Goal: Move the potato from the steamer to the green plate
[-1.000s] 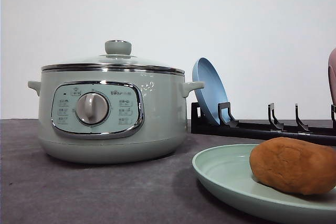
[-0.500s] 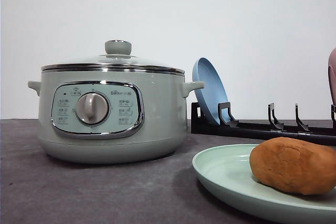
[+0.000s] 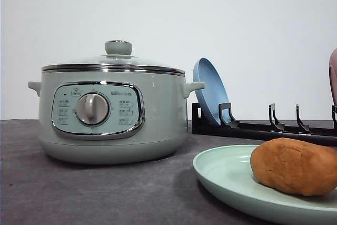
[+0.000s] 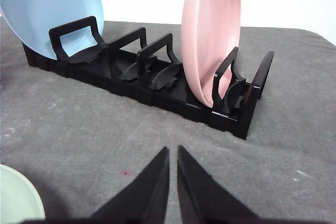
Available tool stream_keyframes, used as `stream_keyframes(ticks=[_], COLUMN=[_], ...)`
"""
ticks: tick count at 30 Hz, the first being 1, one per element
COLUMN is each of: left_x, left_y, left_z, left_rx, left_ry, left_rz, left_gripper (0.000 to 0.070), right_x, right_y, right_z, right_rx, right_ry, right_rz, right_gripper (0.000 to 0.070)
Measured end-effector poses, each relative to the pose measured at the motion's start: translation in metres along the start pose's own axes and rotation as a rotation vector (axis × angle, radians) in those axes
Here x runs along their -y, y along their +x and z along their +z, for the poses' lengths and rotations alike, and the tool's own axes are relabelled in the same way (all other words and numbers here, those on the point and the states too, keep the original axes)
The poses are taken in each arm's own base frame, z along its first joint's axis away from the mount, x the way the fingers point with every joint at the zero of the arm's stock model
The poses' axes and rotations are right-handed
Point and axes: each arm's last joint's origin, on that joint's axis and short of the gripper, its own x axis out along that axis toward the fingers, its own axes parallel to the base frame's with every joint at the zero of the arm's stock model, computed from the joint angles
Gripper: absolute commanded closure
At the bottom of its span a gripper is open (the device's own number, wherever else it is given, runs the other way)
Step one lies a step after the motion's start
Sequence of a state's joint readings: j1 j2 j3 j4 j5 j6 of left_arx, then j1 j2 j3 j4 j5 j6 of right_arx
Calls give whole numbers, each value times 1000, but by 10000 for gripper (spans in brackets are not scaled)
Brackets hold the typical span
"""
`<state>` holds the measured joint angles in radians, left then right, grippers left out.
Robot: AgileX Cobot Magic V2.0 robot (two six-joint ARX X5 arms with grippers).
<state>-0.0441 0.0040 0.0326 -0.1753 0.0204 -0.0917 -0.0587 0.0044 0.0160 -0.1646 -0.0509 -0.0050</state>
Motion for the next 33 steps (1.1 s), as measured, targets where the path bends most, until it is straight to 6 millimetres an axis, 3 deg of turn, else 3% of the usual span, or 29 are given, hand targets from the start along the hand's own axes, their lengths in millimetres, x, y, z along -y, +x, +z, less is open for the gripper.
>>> stream_keyframes(ticks=[33], left_x=[0], left_y=[0], left_z=[0], left_rx=[0], left_ry=[0], left_rz=[0], left_gripper=[683], right_x=[0], right_y=[0], right_z=[0], right_rx=[0], right_ry=[-1], right_rz=[1], right_gripper=[685])
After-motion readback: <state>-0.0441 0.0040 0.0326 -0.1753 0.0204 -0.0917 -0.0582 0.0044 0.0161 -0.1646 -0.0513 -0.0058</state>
